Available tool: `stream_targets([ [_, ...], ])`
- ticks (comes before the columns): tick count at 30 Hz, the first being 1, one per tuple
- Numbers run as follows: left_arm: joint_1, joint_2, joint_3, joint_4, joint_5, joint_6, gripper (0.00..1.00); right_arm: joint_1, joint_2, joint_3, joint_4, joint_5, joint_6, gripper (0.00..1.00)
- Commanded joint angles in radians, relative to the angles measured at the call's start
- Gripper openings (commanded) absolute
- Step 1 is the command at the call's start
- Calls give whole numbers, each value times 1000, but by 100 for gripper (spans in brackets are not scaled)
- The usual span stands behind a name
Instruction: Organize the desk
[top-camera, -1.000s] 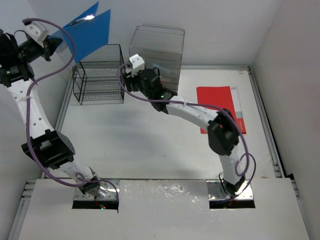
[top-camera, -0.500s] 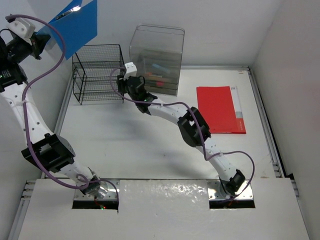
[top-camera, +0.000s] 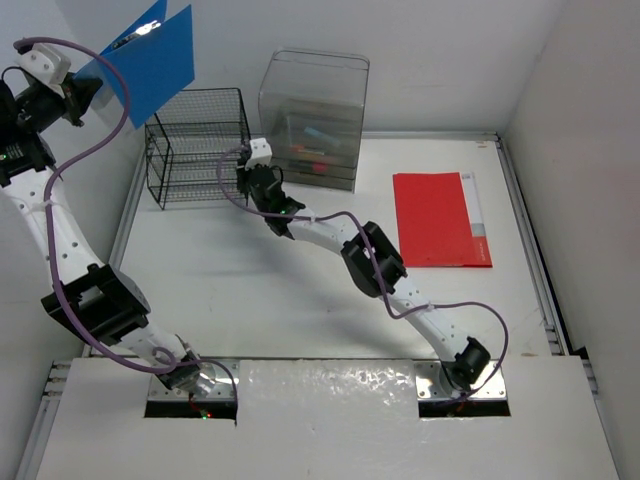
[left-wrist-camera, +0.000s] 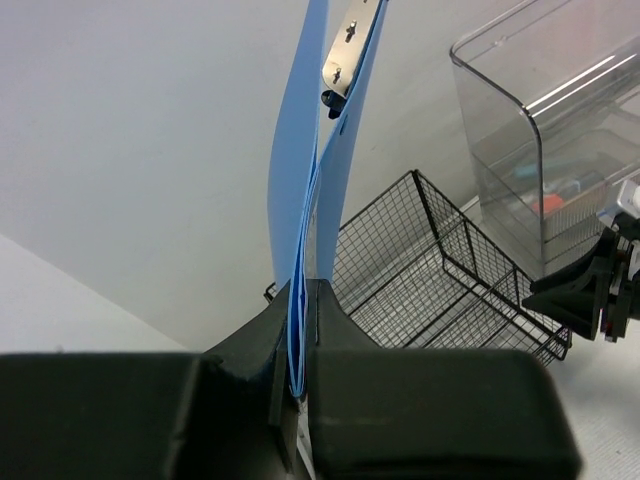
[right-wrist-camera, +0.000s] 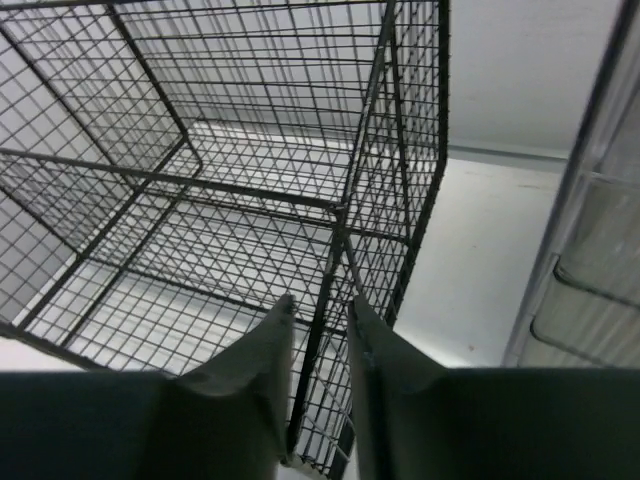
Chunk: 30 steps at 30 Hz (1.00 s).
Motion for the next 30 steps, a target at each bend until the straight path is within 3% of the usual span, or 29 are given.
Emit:
stream_targets([
  [1, 18, -47, 12, 103, 44, -4, 0, 15, 9, -6, 31, 19, 15, 23],
  [2, 18, -49, 13, 105, 62, -4, 0, 15, 7, -18, 29, 21, 21, 14],
  [5, 19, -66, -1, 105, 112, 16, 0, 15, -9, -55, 21, 6, 4, 0],
  [10, 39, -81, -18, 105, 185, 14, 0, 15, -142, -251, 53, -99, -57, 0],
  [13, 55, -87, -30, 97, 240, -27, 0, 15, -239, -401, 111, -42, -48, 0],
  [19, 108, -159, -132, 132, 330, -71, 0, 10, -279, -449, 149, -68, -114, 0],
  [20, 120, -159, -143, 254, 364, -123, 0, 1, -285, -457, 156, -139, -113, 0],
  [21, 124, -156, -163, 357, 404, -310, 0, -3, -290, -468, 156, -168, -101, 0],
  [23, 124, -155, -214, 559, 461, -465, 0, -20, -299, -474, 135, -198, -67, 0],
  [30, 125, -138, -206, 640, 417, -536, 0, -40, -321, -506, 164, -321, -88, 0],
])
